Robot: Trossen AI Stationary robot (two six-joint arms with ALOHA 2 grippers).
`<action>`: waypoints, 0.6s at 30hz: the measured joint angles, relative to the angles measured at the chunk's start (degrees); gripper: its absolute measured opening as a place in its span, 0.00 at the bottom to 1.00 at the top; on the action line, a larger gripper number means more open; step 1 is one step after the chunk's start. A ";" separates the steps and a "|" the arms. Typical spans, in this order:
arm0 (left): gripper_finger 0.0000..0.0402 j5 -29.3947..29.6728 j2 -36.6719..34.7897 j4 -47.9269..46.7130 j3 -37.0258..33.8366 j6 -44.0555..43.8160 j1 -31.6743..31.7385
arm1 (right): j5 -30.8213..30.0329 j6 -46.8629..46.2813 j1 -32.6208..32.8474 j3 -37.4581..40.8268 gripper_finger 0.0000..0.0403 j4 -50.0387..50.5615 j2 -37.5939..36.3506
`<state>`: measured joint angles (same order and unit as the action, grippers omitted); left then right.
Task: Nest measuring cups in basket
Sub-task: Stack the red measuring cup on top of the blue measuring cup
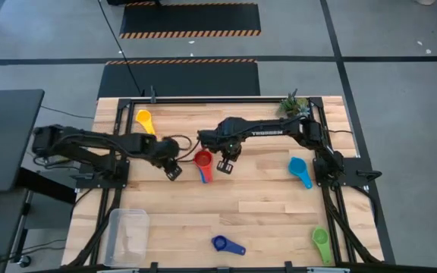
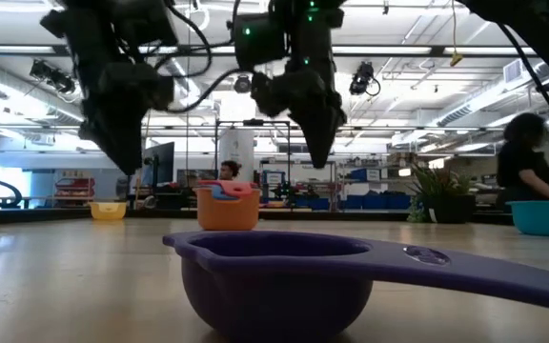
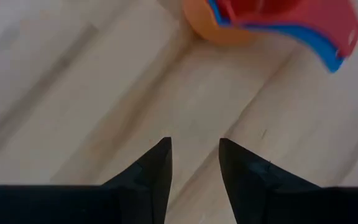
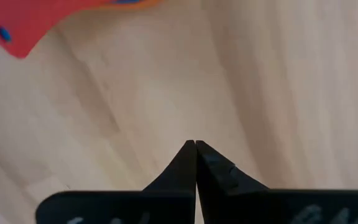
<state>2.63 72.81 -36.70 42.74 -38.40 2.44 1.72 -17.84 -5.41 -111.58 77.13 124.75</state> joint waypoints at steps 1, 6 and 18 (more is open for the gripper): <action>0.35 -0.18 1.30 0.48 0.00 -0.05 -0.49 | 1.03 0.21 0.00 1.11 0.01 -1.47 0.00; 0.35 -2.76 5.88 9.92 -0.02 1.08 -1.84 | 3.99 0.48 -0.02 4.90 0.01 -9.58 -0.02; 0.35 -3.40 14.79 20.16 -0.04 7.99 -2.67 | 9.60 2.44 -0.04 10.93 0.00 -23.27 -0.04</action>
<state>-0.77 87.61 -16.54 42.70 -30.40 -0.23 11.32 -15.40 -5.45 -100.65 53.85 124.70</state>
